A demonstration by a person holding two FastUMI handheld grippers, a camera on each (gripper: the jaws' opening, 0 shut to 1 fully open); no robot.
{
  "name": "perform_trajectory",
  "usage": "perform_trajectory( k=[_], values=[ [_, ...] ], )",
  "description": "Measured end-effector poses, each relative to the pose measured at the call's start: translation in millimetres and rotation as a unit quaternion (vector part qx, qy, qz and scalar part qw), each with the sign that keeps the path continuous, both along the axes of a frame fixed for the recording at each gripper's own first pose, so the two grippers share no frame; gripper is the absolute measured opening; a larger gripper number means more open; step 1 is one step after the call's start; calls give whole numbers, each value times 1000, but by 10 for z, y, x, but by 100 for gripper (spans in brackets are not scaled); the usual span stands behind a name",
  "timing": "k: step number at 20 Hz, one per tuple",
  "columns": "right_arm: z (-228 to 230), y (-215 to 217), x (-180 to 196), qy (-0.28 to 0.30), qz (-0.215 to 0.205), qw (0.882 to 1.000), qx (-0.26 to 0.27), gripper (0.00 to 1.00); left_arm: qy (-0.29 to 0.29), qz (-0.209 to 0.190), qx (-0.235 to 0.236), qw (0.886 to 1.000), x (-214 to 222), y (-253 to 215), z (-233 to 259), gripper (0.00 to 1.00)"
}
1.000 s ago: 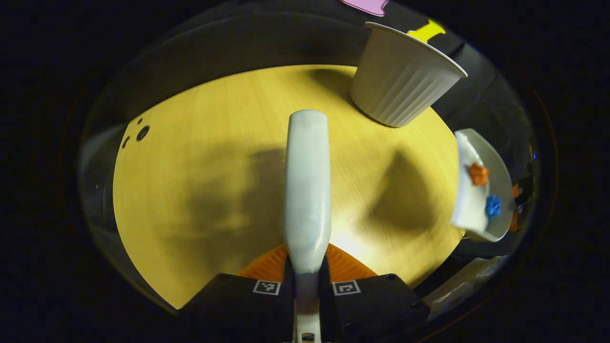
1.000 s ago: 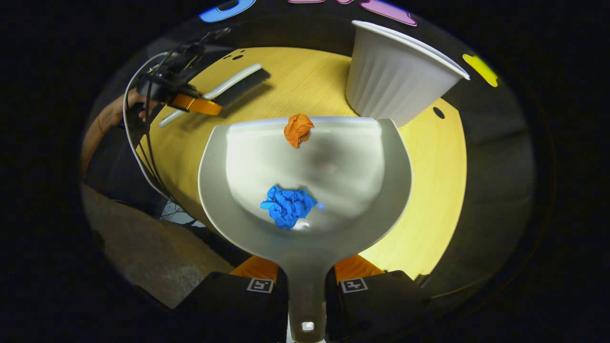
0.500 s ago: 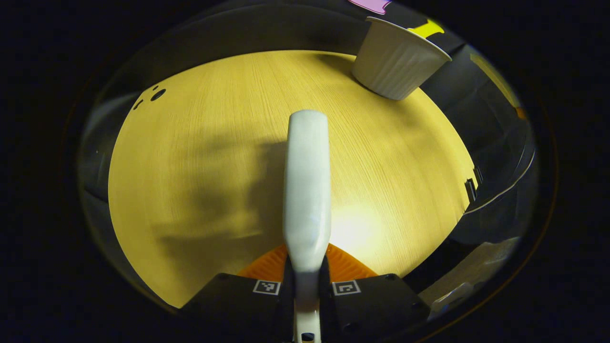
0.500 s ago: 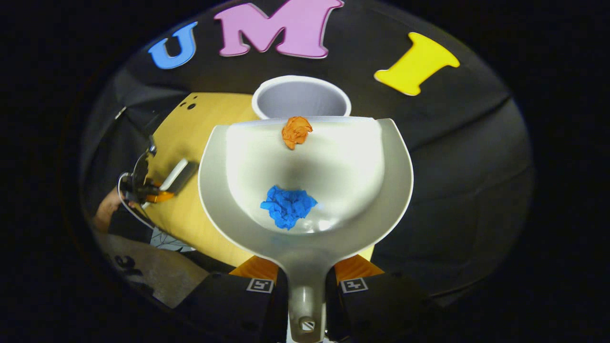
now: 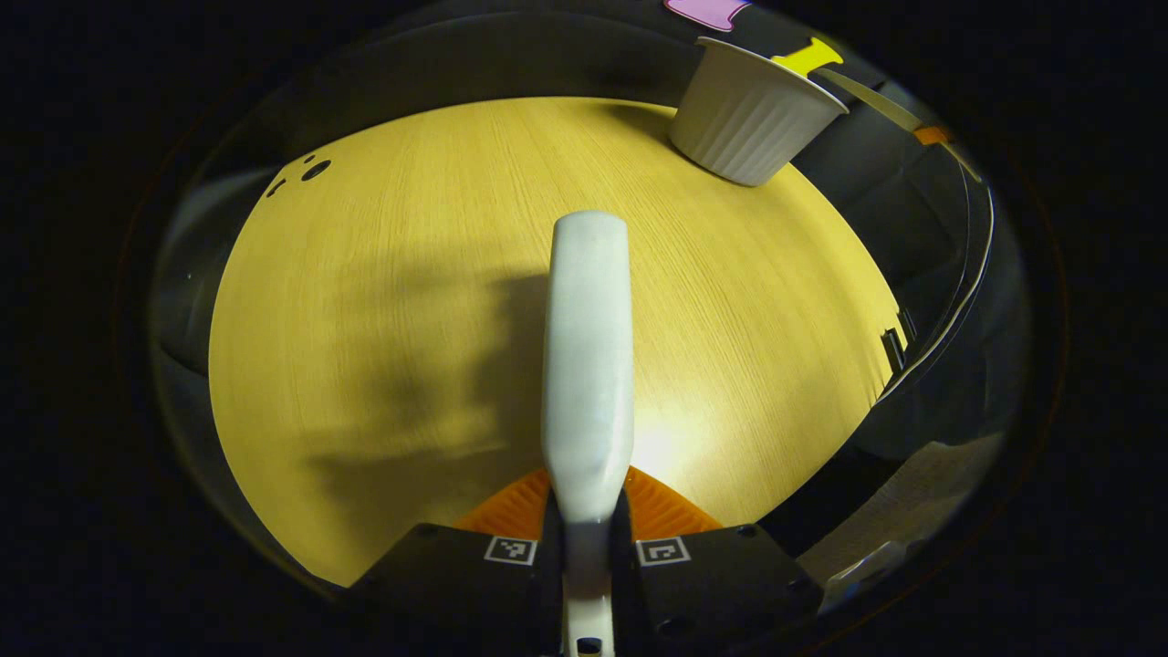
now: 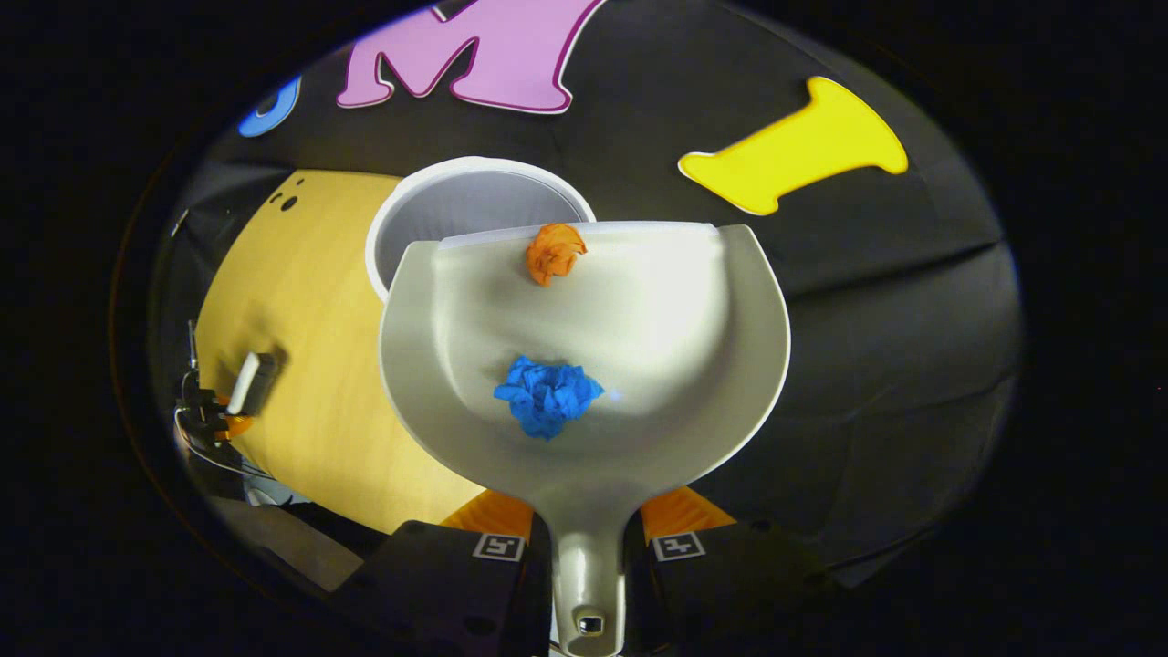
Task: Pick up the small broom and dustpan from the desktop, sweep the trash into the dustpan with the broom, and then empty the trash into the garbage bin.
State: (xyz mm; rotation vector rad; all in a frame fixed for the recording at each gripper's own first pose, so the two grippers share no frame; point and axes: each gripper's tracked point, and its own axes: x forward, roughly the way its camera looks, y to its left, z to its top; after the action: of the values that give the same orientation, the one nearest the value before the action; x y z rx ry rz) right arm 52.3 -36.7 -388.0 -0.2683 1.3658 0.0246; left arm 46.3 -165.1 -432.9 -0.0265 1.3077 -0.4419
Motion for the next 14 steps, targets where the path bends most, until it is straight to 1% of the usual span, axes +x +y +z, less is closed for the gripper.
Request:
perform_trajectory(
  k=[1, 2, 3, 4, 5, 6, 7, 9, 12, 14],
  values=[
    [22, 29, 92, 12, 11, 1000, -8, 36, 1, 1, 2, 1000, 5, 4, 0, 24],
    [32, 56, 170, 26, 21, 999, -18, 39, 2, 1, 3, 1000, -4, -3, -2, 24],
    [29, 51, 267, 41, 35, 998, -32, 36, 2, 2, 3, 1000, -2, 0, 5, 24],
    [13, 38, 336, 60, 52, 996, -49, 36, 3, 4, 2, 1000, 1, -2, 4, 25],
    [-6, 45, 395, 80, 72, 992, -67, 36, 5, 7, 0, 1000, 6, -10, 9, 25],
    [-17, 55, 432, 99, 89, 988, -83, 39, 6, 11, -1, 1000, -2, -2, 7, 25],
    [-14, 73, 437, 119, 107, 983, -93, 36, 7, 15, -3, 1000, 0, -15, 2, 25],
    [-31, 130, 455, 161, 132, 973, -97, 36, 10, 21, -3, 1000, -6, -20, -13, 25],
    [-60, 139, 605, 188, 149, 965, -105, 36, 11, 34, -6, 999, -16, -28, -12, 25],
    [-97, 173, 656, 189, 147, 965, -104, 36, 13, 40, -7, 999, -22, -25, -17, 25]
  ],
)
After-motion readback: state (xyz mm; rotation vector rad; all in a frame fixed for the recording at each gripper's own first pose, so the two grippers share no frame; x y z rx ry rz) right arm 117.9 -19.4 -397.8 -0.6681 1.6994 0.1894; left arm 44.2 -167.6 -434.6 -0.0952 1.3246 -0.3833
